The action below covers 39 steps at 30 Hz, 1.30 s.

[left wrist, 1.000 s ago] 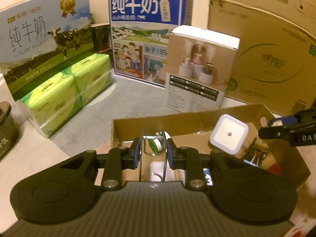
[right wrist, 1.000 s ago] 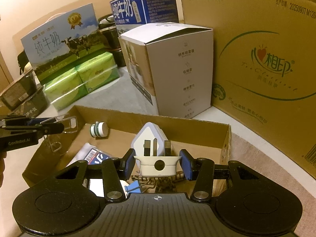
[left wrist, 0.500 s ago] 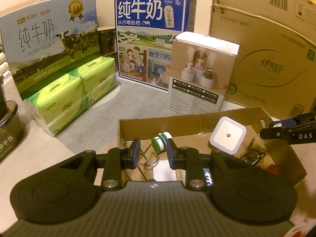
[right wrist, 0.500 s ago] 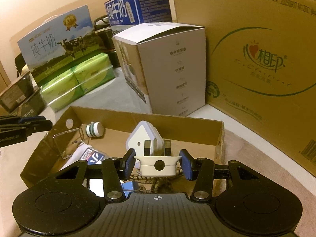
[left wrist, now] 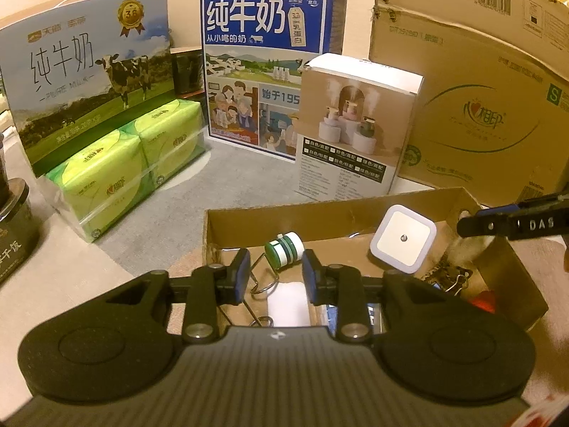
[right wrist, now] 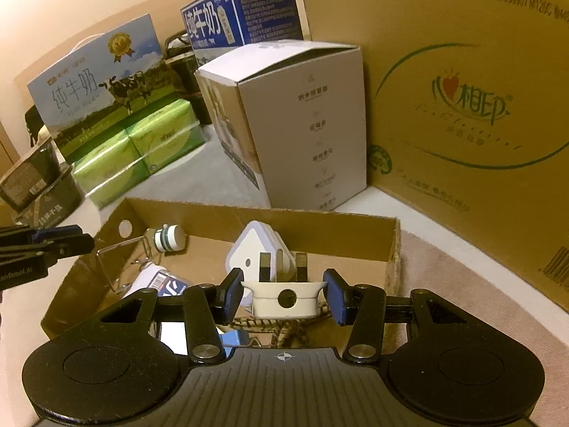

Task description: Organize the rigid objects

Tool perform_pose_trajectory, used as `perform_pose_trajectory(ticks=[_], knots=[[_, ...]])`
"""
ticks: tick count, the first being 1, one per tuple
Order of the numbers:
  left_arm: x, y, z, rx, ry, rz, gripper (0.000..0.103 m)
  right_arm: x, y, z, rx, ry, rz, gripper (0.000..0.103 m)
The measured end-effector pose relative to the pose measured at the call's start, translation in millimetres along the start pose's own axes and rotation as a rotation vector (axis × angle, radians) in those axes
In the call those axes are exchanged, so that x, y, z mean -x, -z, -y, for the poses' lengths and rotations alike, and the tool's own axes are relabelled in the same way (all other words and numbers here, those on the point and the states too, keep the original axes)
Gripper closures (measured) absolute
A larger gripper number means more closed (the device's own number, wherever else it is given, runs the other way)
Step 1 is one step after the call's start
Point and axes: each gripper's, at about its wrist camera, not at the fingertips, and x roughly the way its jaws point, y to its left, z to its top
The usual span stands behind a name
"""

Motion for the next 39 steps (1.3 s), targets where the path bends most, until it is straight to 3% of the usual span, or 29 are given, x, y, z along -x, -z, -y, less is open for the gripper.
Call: perform_pose_trajectory(ticks=[1,2,3,6,26,39], knots=[[1,1,-1,0.001,-0.002,0.003,0.068,1,-1,2,-0.016,-0.004,0.013,0.05],[1,1,-1,0.002,-0.004,0.004,0.064,2,-2,4,-0.032,-0.003,0.029,0.033],[2,2,-2,0.003,-0.006,0.006,0.057,4,-2,6,-0.046,-0.006,0.045,0.024],[6,4,-2,0.005,-0.012,0.015,0.045,9,-4,8,-0.057,-0.015,0.059,0.024],[46,19,13,0.007,-0.059,0.014,0.008,33,18,-13,0.011,0.026,-0.014,0.023],[87,30,30,0.031,-0.068,0.016,0.001,71,48,-27,-0.028,0.041,-0.027,0.01]])
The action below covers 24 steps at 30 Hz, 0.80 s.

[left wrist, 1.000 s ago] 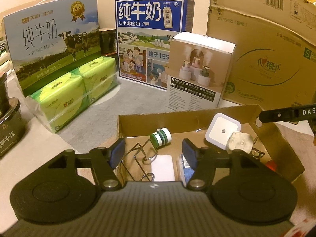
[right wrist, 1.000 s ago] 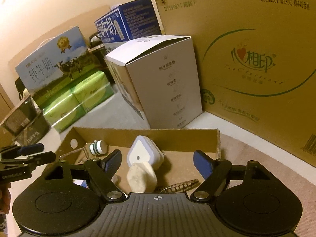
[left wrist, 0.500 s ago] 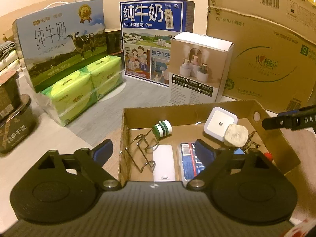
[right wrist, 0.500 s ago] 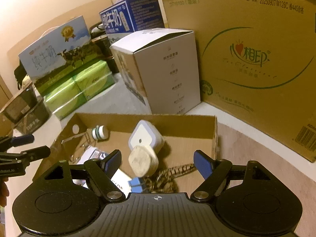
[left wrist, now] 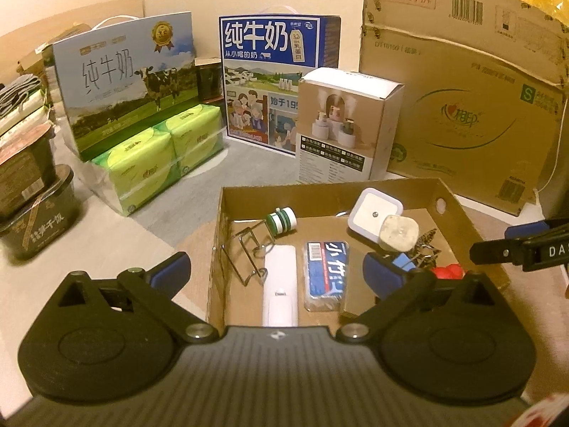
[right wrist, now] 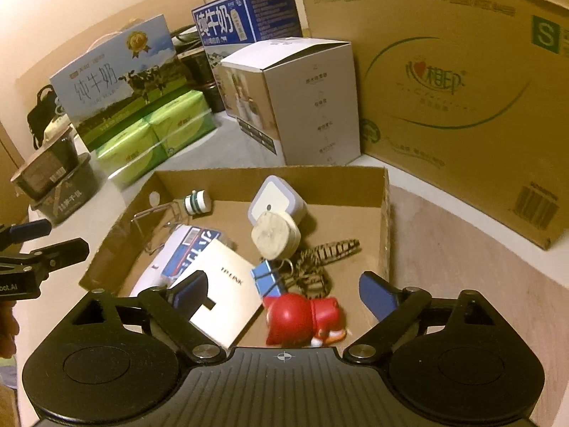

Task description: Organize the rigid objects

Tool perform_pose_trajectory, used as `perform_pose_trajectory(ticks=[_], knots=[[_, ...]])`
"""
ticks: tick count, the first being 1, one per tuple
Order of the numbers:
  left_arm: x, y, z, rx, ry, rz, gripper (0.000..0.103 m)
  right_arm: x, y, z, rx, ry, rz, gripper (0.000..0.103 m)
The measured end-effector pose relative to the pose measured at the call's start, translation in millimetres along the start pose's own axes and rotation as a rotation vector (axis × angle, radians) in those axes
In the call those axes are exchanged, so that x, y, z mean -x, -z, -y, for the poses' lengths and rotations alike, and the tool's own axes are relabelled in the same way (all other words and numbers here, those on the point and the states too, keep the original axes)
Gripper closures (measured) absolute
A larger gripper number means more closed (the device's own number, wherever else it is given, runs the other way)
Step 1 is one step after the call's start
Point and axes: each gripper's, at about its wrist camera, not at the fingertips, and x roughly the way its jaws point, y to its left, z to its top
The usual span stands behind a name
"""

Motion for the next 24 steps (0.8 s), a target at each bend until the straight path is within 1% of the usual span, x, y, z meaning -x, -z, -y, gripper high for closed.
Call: perform_pose_trajectory(ticks=[10,15,19,24], knots=[[38,15,11,0.039,0.01,-0.013,0.001,42,23,-10,-0.001,0.023,0.007,0.009],[58,27,15,0.056,0.003,-0.014,0.001,64,35,-16,-0.009,0.038,0.03,0.009],[74,40,18,0.079,0.01,-0.018,0.001,79,45,-19,-0.014,0.033,0.046,0.009],[94,55,25,0.087,0.014,-0.019,0.001,97,59,-16,-0.059,0.035,0.082,0.009]])
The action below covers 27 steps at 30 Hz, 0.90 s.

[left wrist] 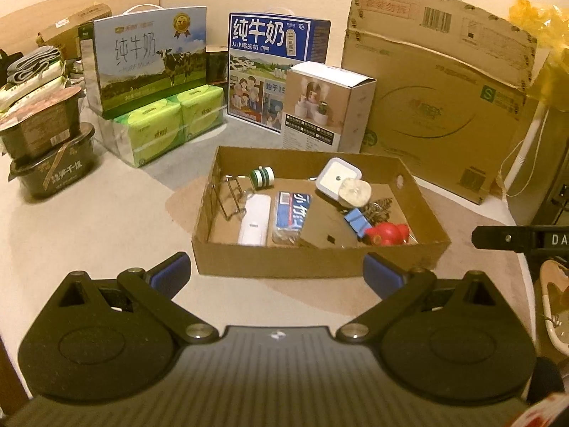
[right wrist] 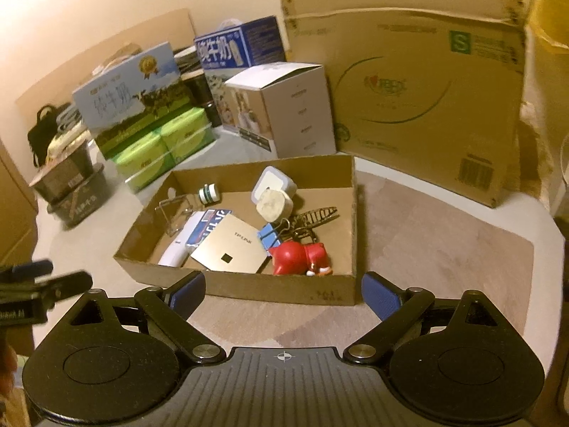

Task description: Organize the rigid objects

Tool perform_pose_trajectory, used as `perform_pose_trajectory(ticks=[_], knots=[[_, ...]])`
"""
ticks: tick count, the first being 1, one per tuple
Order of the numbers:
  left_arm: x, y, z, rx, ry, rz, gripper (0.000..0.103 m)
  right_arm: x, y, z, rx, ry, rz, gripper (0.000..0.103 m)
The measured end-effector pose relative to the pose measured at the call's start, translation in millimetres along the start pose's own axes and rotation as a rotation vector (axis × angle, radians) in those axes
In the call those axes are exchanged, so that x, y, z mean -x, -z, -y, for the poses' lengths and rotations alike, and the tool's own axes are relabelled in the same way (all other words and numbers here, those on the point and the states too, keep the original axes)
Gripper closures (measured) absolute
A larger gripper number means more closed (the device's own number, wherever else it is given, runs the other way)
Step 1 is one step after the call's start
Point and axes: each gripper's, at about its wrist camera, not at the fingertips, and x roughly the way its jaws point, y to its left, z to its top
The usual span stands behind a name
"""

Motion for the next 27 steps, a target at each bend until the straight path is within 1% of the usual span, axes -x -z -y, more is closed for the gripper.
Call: perform_pose_trajectory(ticks=[7,16,24,27], knots=[[25,17,7,0.009,-0.01,-0.006,0.001,24,20,-3,0.009,0.006,0.008,0.009],[45,35,14,0.017,-0.017,-0.022,0.001,39,46,-9,0.03,0.019,-0.026,0.009],[59,46,18,0.026,-0.043,-0.019,0.002,54,55,-20,0.068,0.019,-0.024,0.009],[63,51,22,0.019,-0.038,-0.025,0.002,59,57,-22,0.072,0.014,-0.017,0.009]])
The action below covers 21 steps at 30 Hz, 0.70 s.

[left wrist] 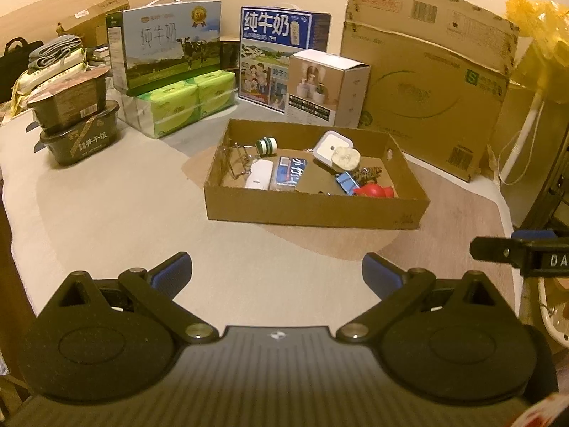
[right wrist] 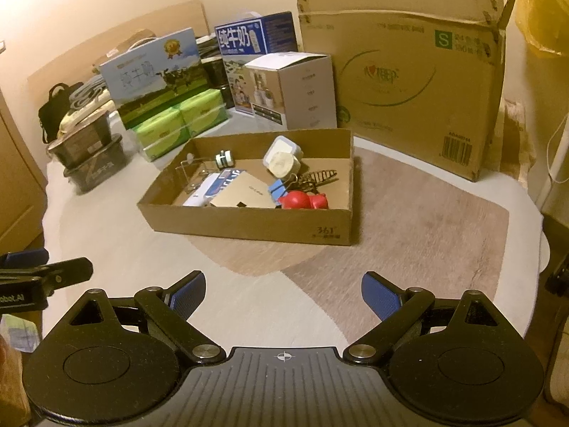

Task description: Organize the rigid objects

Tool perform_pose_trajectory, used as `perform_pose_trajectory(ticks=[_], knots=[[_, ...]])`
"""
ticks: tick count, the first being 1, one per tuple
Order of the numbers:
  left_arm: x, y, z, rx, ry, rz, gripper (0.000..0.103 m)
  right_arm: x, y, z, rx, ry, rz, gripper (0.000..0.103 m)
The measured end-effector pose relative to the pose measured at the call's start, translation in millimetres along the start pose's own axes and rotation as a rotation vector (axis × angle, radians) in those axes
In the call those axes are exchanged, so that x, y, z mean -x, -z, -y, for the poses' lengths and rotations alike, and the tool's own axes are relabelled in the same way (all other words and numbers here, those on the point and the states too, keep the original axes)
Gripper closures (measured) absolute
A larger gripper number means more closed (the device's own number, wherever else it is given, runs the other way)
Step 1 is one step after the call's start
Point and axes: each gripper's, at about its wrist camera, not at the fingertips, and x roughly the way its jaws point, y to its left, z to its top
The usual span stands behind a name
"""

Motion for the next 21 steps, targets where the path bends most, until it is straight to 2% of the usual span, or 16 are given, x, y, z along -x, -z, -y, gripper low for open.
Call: perform_pose_trajectory(ticks=[21], knots=[[16,27,13,-0.015,0.012,-0.025,0.002,16,36,-8,0.008,-0.014,-0.035,0.009]])
